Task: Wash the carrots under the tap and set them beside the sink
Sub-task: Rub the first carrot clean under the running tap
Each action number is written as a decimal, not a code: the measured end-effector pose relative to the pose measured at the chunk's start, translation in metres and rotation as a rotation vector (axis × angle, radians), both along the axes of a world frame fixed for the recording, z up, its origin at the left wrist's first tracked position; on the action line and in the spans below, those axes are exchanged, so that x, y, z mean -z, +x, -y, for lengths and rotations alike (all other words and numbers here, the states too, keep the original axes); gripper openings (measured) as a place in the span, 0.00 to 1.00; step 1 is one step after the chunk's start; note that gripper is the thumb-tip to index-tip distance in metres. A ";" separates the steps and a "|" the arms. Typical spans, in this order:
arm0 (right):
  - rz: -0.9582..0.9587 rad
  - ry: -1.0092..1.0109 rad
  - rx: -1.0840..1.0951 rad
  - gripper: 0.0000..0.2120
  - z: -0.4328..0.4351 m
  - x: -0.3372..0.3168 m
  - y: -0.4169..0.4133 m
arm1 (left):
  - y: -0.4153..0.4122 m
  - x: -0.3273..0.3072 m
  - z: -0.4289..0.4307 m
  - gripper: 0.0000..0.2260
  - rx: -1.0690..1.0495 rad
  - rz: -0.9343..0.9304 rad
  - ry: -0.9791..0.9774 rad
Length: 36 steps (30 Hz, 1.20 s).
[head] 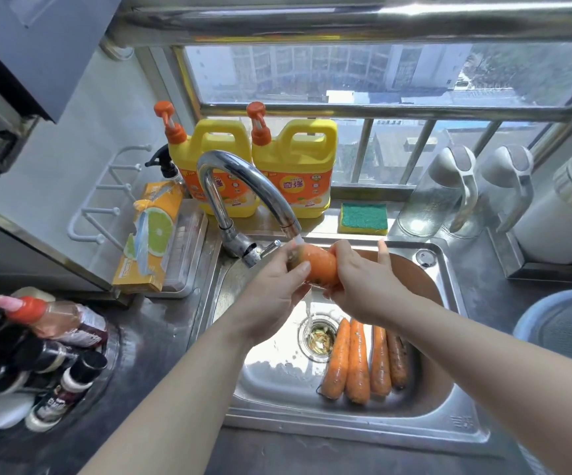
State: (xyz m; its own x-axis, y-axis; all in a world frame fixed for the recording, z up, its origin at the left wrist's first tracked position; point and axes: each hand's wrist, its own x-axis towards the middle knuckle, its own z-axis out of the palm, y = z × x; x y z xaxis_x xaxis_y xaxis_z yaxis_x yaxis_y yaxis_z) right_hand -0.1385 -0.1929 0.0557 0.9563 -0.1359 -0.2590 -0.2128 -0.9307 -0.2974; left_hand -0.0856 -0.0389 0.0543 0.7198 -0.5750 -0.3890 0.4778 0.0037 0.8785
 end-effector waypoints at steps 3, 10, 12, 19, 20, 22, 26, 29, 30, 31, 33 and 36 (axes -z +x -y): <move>0.005 0.023 0.024 0.20 0.001 -0.001 0.001 | -0.001 -0.001 0.008 0.18 -0.051 0.053 0.026; 0.005 -0.059 -0.036 0.16 -0.002 -0.001 0.004 | -0.002 -0.006 0.025 0.09 -0.325 -0.161 0.006; -0.034 -0.052 -0.055 0.16 -0.002 -0.004 0.006 | -0.002 -0.001 0.021 0.11 -0.327 -0.154 0.025; -0.138 -0.045 -0.097 0.17 0.001 -0.017 0.009 | -0.006 0.008 0.009 0.11 -0.173 0.003 0.062; -0.091 -0.073 -0.104 0.15 0.000 -0.017 0.008 | -0.005 0.006 0.012 0.09 -0.217 -0.022 0.061; 0.009 -0.133 -0.117 0.11 -0.002 -0.015 0.005 | -0.002 0.002 0.019 0.05 -0.310 -0.100 0.061; 0.096 -0.245 -0.149 0.09 -0.005 -0.018 0.001 | 0.004 0.001 0.022 0.11 -0.419 -0.292 -0.006; 0.041 -0.199 -0.096 0.14 0.000 -0.024 0.003 | -0.002 -0.001 0.013 0.14 -0.310 -0.169 -0.059; 0.018 -0.178 -0.088 0.16 0.002 -0.026 0.003 | -0.004 -0.001 0.009 0.15 -0.250 -0.103 -0.056; 0.001 -0.164 -0.094 0.18 0.003 -0.026 0.002 | -0.005 0.000 0.005 0.15 -0.193 -0.040 -0.040; -0.011 -0.159 -0.118 0.18 0.002 -0.026 0.001 | -0.004 0.003 0.000 0.15 -0.131 0.034 0.001; 0.044 -0.236 -0.131 0.17 0.000 -0.024 0.003 | -0.002 -0.001 0.007 0.10 -0.204 0.042 0.047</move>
State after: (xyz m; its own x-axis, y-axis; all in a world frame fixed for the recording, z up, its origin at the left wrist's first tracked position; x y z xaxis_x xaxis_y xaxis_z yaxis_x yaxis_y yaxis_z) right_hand -0.1356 -0.1924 0.0799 0.9794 -0.0623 -0.1922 -0.0780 -0.9941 -0.0749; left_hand -0.0871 -0.0460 0.0552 0.8357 -0.3973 -0.3792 0.4342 0.0550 0.8991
